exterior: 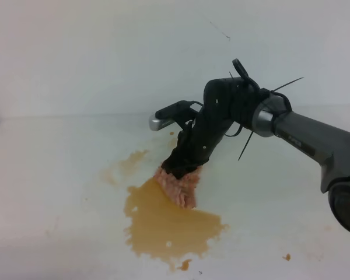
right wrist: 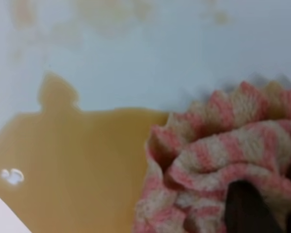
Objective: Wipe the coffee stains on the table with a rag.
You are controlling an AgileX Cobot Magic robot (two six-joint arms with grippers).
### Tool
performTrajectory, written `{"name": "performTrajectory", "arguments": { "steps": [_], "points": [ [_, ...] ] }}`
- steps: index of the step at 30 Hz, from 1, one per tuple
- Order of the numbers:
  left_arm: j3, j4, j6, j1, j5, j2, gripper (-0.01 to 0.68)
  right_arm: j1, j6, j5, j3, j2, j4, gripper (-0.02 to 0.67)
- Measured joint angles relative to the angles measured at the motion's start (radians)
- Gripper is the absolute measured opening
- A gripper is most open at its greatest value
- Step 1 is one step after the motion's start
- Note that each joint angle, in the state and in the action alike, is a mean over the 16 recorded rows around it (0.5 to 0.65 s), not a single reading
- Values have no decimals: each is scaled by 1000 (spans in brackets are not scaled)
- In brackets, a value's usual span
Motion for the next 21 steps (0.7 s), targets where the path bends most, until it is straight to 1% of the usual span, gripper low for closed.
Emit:
{"name": "performTrajectory", "arguments": {
  "steps": [7,14,21],
  "points": [
    [0,0,0,0,0,0,-3,43,-23,-6,-38,24,32,116],
    [0,0,0,0,0,0,-3,112,-55,-5,-39,27,50,115],
    [0,0,0,0,0,0,-3,167,-19,23,-56,22,16,115]
  ]
}}
